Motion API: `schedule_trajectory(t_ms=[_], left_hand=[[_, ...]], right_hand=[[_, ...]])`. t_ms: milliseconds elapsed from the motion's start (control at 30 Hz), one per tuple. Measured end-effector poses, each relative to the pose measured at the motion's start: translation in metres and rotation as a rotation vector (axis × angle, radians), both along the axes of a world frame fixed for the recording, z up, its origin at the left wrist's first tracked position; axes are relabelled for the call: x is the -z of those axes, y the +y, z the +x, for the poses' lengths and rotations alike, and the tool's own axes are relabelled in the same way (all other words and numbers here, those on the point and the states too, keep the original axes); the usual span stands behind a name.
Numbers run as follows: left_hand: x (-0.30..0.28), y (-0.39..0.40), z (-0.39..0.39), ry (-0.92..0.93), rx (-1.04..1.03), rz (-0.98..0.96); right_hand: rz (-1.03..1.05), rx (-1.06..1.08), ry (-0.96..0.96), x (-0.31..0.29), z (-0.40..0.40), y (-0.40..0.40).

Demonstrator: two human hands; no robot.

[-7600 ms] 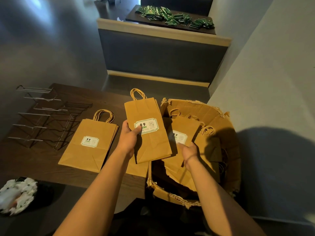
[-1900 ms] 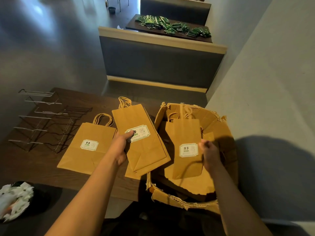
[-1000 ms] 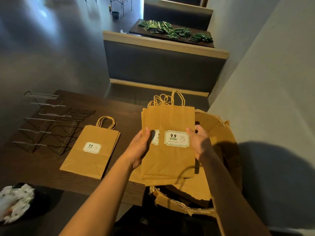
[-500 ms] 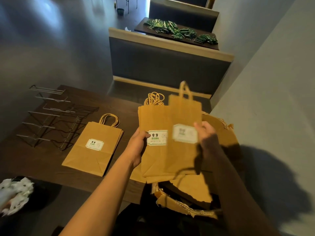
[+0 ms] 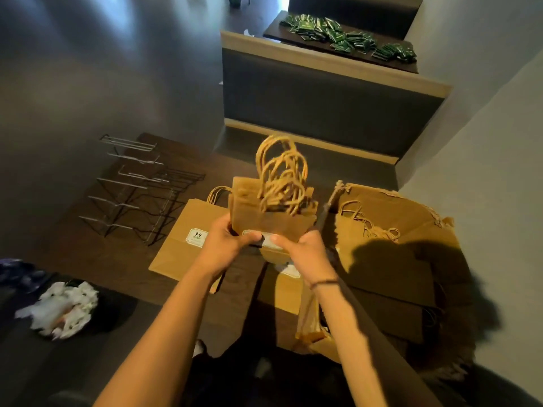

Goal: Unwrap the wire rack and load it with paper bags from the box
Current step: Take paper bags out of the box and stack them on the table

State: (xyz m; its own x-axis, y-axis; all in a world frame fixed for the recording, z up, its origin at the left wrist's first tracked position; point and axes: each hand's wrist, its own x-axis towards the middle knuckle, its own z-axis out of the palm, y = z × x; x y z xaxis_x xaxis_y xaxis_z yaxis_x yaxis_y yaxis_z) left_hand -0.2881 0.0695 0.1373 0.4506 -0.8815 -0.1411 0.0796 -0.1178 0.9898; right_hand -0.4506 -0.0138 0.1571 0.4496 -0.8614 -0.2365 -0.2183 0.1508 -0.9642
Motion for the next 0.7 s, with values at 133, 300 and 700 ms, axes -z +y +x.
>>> schedule_trajectory(t_ms=[133, 300, 700], left_hand=[[0.025, 0.013, 0.032, -0.136, 0.044, 0.027], [0.07, 0.03, 0.051, -0.176, 0.154, 0.049], [0.115, 0.041, 0.048, 0.062, 0.231, 0.32]], right_hand=[[0.094, 0.017, 0.041, 0.036, 0.032, 0.019], [0.218, 0.1, 0.138, 0.08, 0.044, 0.032], [0.175, -0.017, 0.417, 0.151, 0.03, 0.06]])
